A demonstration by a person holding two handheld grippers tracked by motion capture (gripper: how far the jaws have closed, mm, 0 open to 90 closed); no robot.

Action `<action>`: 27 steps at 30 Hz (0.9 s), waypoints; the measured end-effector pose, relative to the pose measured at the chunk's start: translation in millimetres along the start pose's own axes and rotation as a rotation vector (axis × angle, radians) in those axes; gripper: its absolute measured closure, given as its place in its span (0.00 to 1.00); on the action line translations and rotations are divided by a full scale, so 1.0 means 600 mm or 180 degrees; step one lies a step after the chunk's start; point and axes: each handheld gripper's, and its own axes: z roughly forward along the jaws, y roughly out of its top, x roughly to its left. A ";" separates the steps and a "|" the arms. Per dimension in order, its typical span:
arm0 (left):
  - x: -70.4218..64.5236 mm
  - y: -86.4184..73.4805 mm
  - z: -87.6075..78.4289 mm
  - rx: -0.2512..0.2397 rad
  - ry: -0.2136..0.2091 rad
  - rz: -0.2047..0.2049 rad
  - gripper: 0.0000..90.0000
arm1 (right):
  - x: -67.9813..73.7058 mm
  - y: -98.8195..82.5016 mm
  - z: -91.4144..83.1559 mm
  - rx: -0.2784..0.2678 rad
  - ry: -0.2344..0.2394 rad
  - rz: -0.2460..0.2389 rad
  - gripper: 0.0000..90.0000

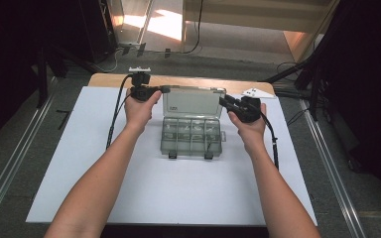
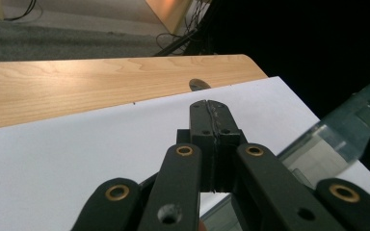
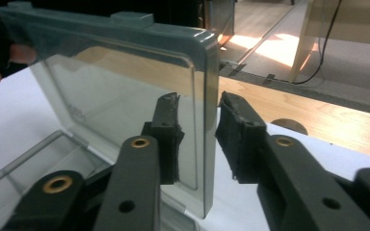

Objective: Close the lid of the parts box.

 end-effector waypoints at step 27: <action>-0.018 -0.026 -0.029 -0.0152 -0.0161 0.0090 1.00 | -0.012 -0.020 -0.046 0.0093 0.0021 0.0120 1.00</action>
